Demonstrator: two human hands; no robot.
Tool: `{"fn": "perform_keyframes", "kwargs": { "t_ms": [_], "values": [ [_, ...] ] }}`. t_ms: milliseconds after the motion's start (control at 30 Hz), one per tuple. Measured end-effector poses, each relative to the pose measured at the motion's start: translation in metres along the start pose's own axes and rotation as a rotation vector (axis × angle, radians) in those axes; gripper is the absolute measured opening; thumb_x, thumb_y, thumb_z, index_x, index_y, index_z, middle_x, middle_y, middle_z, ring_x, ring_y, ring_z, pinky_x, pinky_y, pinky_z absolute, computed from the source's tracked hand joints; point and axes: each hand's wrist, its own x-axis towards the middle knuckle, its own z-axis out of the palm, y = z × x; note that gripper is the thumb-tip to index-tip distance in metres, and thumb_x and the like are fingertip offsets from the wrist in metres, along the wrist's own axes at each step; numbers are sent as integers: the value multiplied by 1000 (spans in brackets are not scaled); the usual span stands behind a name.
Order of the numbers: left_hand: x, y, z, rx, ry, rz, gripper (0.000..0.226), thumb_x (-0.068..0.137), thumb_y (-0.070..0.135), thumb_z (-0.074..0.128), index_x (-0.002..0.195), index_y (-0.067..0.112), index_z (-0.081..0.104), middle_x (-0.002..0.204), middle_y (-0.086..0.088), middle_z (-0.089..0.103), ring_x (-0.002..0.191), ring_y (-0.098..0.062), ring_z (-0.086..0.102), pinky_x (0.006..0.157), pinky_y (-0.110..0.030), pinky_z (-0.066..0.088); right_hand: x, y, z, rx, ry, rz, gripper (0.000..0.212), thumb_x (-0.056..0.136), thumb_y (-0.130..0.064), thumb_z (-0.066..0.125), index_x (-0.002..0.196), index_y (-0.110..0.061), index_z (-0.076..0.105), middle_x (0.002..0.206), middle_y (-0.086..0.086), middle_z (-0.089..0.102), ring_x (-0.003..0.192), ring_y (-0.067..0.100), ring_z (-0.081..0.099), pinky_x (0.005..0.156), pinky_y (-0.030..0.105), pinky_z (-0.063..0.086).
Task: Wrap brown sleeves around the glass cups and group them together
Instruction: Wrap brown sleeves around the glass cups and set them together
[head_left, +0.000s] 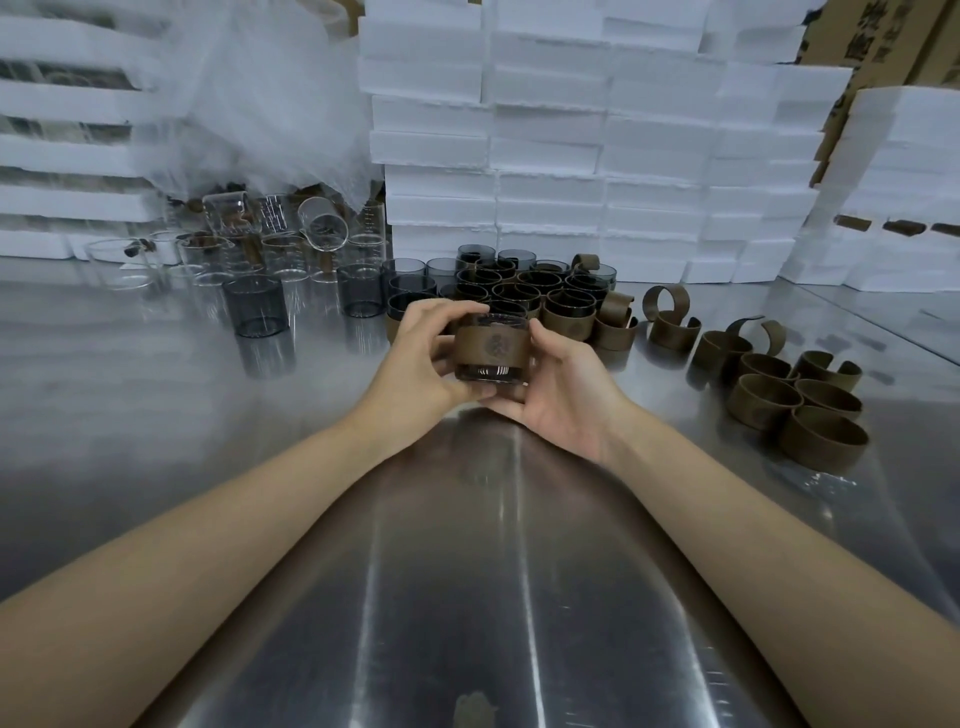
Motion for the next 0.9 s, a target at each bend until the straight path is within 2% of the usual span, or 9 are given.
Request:
{"fn": "perform_keyframes", "kwargs": {
  "t_ms": [67, 233, 367, 533, 600, 667, 767, 833, 900],
  "values": [
    [-1, 1, -1, 23, 6, 8, 69, 66, -6, 84, 116, 31, 57, 127, -1, 43, 112, -14, 59, 95, -22, 50, 1, 1, 2, 16, -4, 14, 43, 104, -35, 35, 130, -6, 52, 133, 21, 58, 120, 36, 57, 100, 46, 46],
    [-1, 4, 1, 39, 33, 31, 67, 65, -9, 83, 115, 26, 56, 125, -2, 42, 108, -15, 59, 91, -20, 51, 1, 2, 4, 52, 24, 9, 39, 105, -36, 32, 119, -7, 55, 123, 19, 60, 103, 32, 62, 83, 38, 51],
    [-3, 6, 2, -2, 38, 23, 69, 65, -11, 83, 114, 27, 53, 124, 2, 43, 109, -16, 60, 88, -19, 51, 1, 2, 7, 69, 24, 9, 46, 105, -35, 33, 135, -3, 48, 134, 22, 56, 107, 34, 59, 78, 37, 51],
    [-3, 8, 2, -25, 36, -11, 73, 65, -11, 82, 108, 35, 46, 131, -11, 46, 108, -22, 62, 81, -15, 50, 1, 2, 6, 42, 17, -1, 49, 103, -37, 36, 136, -3, 47, 132, 21, 58, 110, 33, 60, 83, 38, 52],
    [-3, 7, 2, -31, 47, -25, 70, 66, -10, 82, 106, 33, 46, 129, -16, 49, 107, -26, 63, 80, -17, 51, 0, 3, 7, -73, -19, -95, 45, 96, -41, 49, 130, -11, 53, 121, 13, 64, 109, 29, 62, 89, 41, 52],
    [-3, 8, 2, -31, 40, -32, 67, 68, -9, 82, 107, 32, 47, 129, -15, 50, 108, -25, 63, 84, -22, 54, -1, 6, 6, -259, -7, -213, 43, 86, -33, 65, 125, -19, 55, 114, 5, 64, 108, 24, 63, 96, 47, 52],
    [-3, 7, 3, -12, -2, -28, 66, 73, -13, 76, 120, 24, 49, 131, -6, 45, 112, -17, 60, 92, -27, 54, 2, 10, 3, -540, 209, -379, 40, 82, -22, 75, 119, -23, 60, 113, 0, 64, 110, 18, 62, 99, 43, 51],
    [-2, 4, 2, 58, 0, -33, 56, 79, -15, 69, 121, 18, 54, 128, -2, 45, 111, -13, 60, 91, -24, 52, 5, 8, -6, -747, 443, -516, 43, 79, -26, 78, 117, -23, 58, 117, 0, 60, 107, 12, 58, 98, 30, 48],
    [0, 1, -1, 101, 22, -61, 38, 87, -14, 60, 111, 16, 61, 122, -5, 54, 104, -9, 62, 86, -18, 51, 8, 2, -18, -946, 603, -592, 50, 76, -26, 80, 119, -21, 55, 122, 0, 53, 104, 7, 52, 93, 17, 39]
  ]
}}
